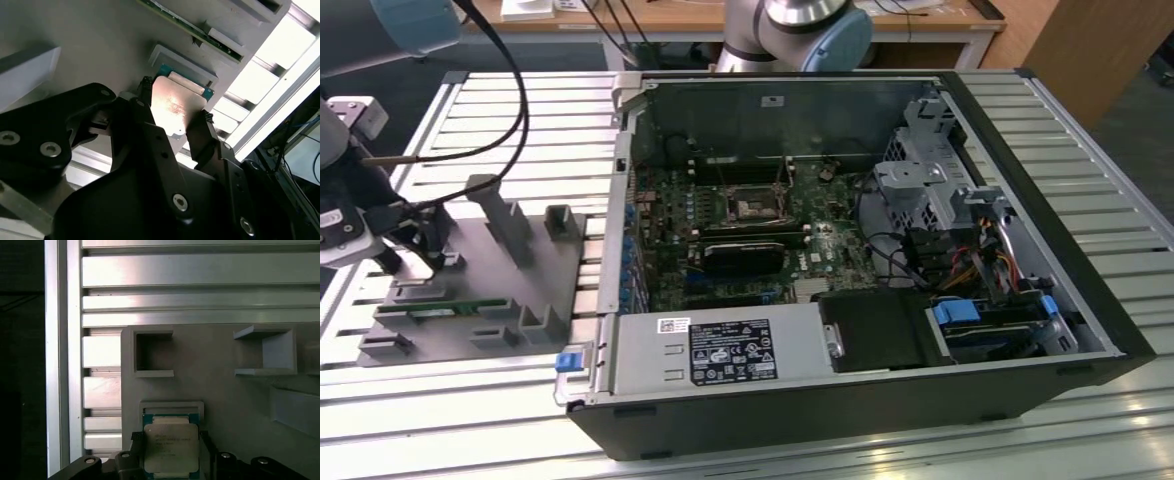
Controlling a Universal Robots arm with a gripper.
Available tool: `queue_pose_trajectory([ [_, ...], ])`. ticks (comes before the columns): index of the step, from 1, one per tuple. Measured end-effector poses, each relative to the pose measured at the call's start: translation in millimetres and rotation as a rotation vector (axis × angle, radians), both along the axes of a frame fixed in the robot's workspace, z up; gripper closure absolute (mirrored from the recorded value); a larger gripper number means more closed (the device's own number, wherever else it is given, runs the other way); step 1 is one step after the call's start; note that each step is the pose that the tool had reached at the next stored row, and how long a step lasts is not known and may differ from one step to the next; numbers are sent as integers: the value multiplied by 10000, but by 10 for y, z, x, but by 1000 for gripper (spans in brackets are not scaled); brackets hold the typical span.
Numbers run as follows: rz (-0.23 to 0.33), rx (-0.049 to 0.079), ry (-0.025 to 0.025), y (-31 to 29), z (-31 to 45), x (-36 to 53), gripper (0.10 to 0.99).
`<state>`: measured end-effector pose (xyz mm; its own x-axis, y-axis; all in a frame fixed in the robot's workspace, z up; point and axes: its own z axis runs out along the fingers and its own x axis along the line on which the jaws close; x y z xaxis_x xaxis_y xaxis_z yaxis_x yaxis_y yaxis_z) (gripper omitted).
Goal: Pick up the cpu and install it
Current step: 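Pick up the cpu and move it towards the insertion slot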
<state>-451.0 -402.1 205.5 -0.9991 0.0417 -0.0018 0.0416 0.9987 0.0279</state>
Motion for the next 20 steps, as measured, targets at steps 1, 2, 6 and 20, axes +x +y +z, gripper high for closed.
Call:
queue_pose_trajectory([
  [1,1,1,-2,0,14,0,561],
  [2,1,0,0,0,34,0,561],
  [6,2,1,-4,0,47,1,561],
  [20,2,0,-1,0,152,0,561],
])
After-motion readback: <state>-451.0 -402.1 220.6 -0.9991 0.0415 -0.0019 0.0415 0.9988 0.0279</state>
